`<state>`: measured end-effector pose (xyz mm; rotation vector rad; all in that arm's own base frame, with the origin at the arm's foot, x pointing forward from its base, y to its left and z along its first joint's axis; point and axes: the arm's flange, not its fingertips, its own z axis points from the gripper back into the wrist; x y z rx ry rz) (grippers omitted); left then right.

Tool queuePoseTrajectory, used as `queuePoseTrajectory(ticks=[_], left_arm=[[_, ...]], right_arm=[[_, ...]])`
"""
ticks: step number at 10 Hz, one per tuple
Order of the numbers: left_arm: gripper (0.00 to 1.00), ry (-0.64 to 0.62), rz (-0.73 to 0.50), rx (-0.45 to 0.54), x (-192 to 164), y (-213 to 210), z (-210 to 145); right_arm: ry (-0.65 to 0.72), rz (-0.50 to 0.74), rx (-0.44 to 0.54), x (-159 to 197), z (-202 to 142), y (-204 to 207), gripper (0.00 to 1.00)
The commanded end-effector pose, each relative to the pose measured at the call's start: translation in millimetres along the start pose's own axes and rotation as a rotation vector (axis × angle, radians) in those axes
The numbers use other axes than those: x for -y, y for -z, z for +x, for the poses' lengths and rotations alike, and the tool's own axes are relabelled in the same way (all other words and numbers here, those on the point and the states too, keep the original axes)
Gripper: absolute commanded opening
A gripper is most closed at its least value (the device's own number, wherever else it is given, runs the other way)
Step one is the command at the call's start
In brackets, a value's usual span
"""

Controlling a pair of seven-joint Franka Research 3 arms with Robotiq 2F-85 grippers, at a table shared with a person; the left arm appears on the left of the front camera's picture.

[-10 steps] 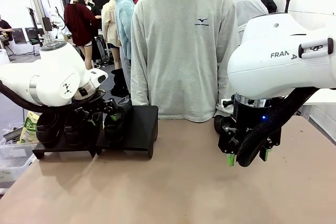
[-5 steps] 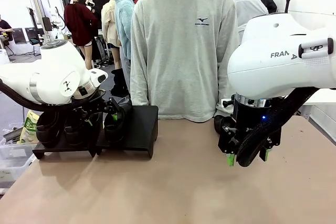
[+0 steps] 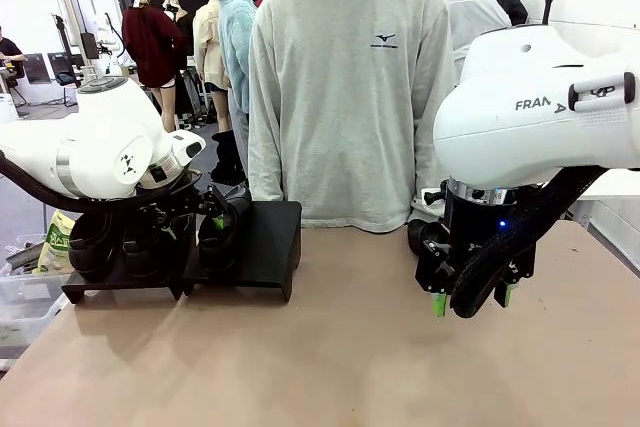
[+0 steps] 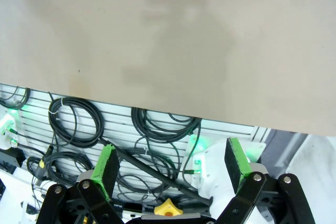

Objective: Organize the shoes by placing them on the stand.
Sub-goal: Pick up one Shoe and place it in the middle of the table.

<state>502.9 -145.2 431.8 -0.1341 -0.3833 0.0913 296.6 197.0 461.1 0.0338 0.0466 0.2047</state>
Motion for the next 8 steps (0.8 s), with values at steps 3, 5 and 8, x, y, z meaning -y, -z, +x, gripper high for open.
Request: queuePoseTrajectory(ticks=[3, 5, 8], left_arm=[[1.00, 0.000, 0.000, 0.000, 0, 0, 0], [1.00, 0.073, 0.029, 0.209, 0, -75, -16], [1.00, 0.039, 0.034, -0.088, 14, -94, -55]], right_arm=[[-0.016, -0.015, -0.009, 1, 2, -4, 1.00], [-0.016, -0.015, -0.009, 1, 2, -4, 1.00], [-0.016, -0.015, -0.009, 1, 2, -4, 1.00]])
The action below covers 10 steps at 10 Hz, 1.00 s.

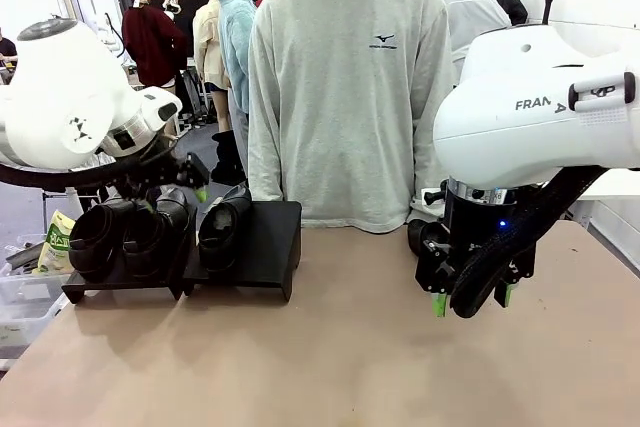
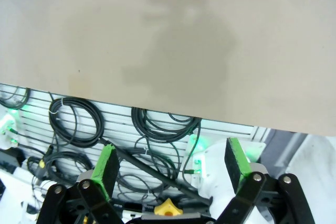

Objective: Organize the shoes by placing them on the stand.
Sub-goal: Pick up one Shoe and place it in the middle of the table.

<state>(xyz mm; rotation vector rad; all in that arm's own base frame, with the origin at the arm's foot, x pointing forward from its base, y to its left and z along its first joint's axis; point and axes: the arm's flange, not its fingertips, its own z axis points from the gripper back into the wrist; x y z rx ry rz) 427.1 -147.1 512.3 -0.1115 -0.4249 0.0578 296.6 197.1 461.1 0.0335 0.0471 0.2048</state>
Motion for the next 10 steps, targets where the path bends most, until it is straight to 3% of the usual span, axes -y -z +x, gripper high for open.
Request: queuePoseTrajectory(ticks=[1, 3, 4, 6, 8, 9, 10], left_arm=[[1.00, 0.066, -0.026, -0.209, 27, 5, -33], [1.00, 0.190, -0.023, -0.392, 46, 7, -57], [1.00, 0.126, 0.011, -0.327, 35, 6, -50], [1.00, 0.124, -0.021, -0.326, 49, 12, -67], [1.00, 0.126, -0.037, -0.401, 56, 26, -82], [1.00, 0.153, -0.076, -0.408, 71, 23, -96], [1.00, 0.172, -0.090, -0.351, 89, 12, -110]], right_arm=[[-0.016, -0.015, -0.008, 1, 2, -4, 1.00], [-0.016, -0.015, -0.008, 1, 2, -4, 1.00], [-0.016, -0.015, -0.008, 1, 2, -4, 1.00], [-0.016, -0.015, -0.008, 1, 2, -4, 1.00], [-0.016, -0.015, -0.008, 1, 2, -4, 1.00], [0.000, 0.000, 0.000, 0, 0, 0, 1.00], [-0.009, 0.027, -0.008, 6, 14, -10, 1.00]])
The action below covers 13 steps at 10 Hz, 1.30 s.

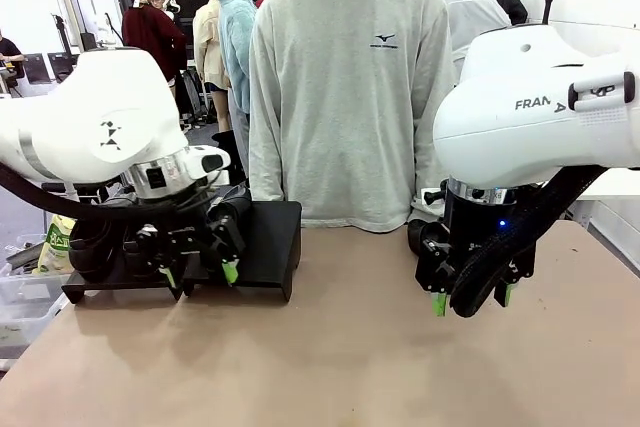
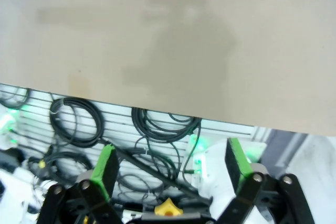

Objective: Organize the shoes by placing them on the stand.
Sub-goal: Pick up one Shoe and place it in the middle of the table.

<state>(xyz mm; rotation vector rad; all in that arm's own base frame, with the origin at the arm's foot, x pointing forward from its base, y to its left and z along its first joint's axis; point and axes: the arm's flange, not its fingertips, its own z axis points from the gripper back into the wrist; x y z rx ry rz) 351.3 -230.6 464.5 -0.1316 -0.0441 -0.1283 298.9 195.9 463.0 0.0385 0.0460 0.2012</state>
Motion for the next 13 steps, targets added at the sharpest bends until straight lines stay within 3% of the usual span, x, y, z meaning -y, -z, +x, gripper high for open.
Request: queuePoseTrajectory(ticks=[1, 3, 5, 9, 11, 13], left_arm=[[1.00, 0.069, -0.096, 0.026, 33, -3, -29], [1.00, 0.100, -0.055, -0.010, 38, 6, -34], [1.00, 0.064, -0.052, 0.005, 41, -2, -26], [1.00, 0.064, -0.052, 0.005, 41, -2, -26], [1.00, 0.064, -0.052, 0.005, 41, -2, -26], [1.00, 0.064, -0.052, 0.005, 41, -2, -26]], right_arm=[[-0.001, 0.038, 0.006, 21, 36, -17, 1.00], [0.003, 0.054, 0.074, 56, 87, -26, 1.00], [-0.093, 0.050, 0.077, 69, 129, -28, 1.00], [-0.163, 0.079, 0.070, 66, 199, -3, 1.00], [-0.085, 0.062, 0.039, 58, 213, 16, 1.00], [-0.156, 0.082, 0.057, 66, 198, 5, 1.00]])
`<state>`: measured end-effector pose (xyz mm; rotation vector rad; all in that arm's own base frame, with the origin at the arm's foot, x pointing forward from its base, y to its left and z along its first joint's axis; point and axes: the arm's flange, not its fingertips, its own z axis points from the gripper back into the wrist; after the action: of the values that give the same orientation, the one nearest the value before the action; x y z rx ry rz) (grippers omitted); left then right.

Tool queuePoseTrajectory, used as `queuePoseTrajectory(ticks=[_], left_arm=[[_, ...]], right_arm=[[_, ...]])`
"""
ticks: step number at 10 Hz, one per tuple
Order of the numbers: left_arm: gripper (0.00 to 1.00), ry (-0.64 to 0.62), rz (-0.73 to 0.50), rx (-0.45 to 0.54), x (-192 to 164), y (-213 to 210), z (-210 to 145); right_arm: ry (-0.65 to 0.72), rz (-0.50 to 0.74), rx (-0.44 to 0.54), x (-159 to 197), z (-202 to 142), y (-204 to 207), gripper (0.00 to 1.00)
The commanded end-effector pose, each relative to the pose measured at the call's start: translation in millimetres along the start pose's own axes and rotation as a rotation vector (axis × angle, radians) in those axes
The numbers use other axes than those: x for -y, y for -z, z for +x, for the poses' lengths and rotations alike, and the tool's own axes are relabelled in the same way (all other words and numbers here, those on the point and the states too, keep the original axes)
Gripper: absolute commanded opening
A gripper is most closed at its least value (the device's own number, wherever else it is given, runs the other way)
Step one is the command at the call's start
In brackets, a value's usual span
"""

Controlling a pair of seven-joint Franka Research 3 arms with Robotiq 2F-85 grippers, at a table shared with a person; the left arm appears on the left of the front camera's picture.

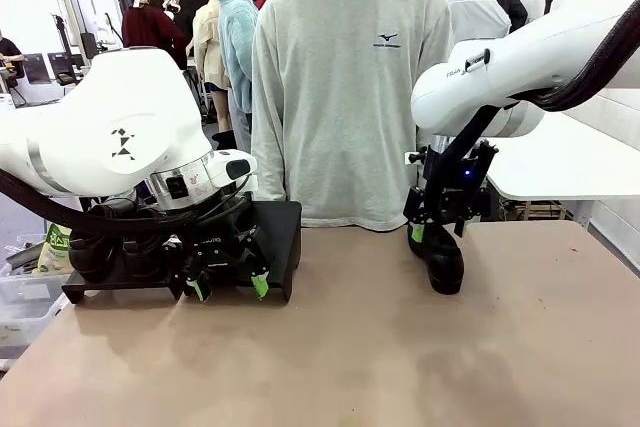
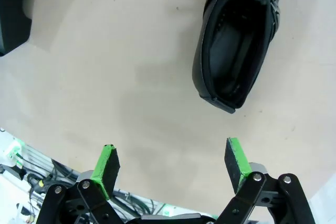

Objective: Organize the shoes by placing them on the stand.
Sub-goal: Pick up one Shoe and place it in the middle of the table.

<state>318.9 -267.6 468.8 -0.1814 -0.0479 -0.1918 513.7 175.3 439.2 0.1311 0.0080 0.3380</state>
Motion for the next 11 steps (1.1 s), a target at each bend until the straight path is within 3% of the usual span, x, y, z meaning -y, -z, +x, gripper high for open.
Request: queuePoseTrajectory(ticks=[1, 3, 6, 11], left_arm=[[1.00, 0.002, -0.001, 0.002, 0, -1, 1], [1.00, 0.002, -0.001, 0.002, 0, -1, 1], [1.00, 0.002, -0.001, 0.002, 0, -1, 1], [1.00, 0.002, -0.001, 0.002, 0, -1, 1]], right_arm=[[0.004, 0.001, -0.006, 0, 1, 5, 1.00], [0.107, -0.104, 0.063, -11, 14, 23, 1.00], [0.115, -0.113, 0.152, -10, 48, 44, 1.00], [0.139, -0.099, 0.149, 4, 70, 75, 1.00]])
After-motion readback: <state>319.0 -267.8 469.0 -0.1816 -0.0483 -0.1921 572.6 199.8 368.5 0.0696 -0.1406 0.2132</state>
